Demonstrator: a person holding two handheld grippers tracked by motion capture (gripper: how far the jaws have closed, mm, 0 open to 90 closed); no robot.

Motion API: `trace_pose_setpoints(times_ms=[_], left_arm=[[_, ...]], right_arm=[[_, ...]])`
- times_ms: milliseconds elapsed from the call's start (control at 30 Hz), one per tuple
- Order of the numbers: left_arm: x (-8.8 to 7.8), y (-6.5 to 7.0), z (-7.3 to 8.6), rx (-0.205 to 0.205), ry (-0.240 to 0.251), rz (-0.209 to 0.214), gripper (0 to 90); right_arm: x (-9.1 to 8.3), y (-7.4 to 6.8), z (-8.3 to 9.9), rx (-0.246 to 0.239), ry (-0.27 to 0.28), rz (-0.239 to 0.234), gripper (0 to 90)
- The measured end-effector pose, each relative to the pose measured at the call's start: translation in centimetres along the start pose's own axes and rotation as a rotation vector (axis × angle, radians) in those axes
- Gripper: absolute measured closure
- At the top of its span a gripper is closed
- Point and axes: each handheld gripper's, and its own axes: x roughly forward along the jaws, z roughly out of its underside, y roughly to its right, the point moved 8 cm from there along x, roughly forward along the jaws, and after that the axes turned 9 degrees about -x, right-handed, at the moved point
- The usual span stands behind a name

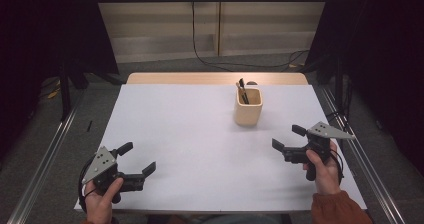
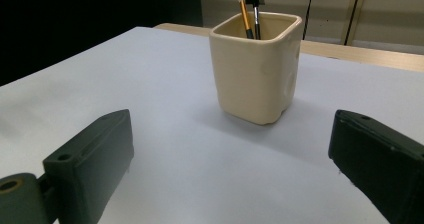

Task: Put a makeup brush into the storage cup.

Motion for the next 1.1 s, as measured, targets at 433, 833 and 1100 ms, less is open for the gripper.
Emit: trace_pose_setpoints(times_ms=[433,833,1100], left_arm=[[-0.3,-0.1,0.1,-0.006,0.0,-0.011,1.2],[-0.3,0.1,0.1,-0.005,0.001,-0.006,1.2],[-0.2,0.0,0.1,-0.006,-0.001,-0.008,1.2]], right_arm=[[-2.2,-0.8,1.5,0.02,-0.001,0.016,3.3],[-4.1,-1.0,3.0,0.027,-0.007,0.038,3.4],[-4.0,-0.9,3.0,0.028,-0.005,0.038,3.5]])
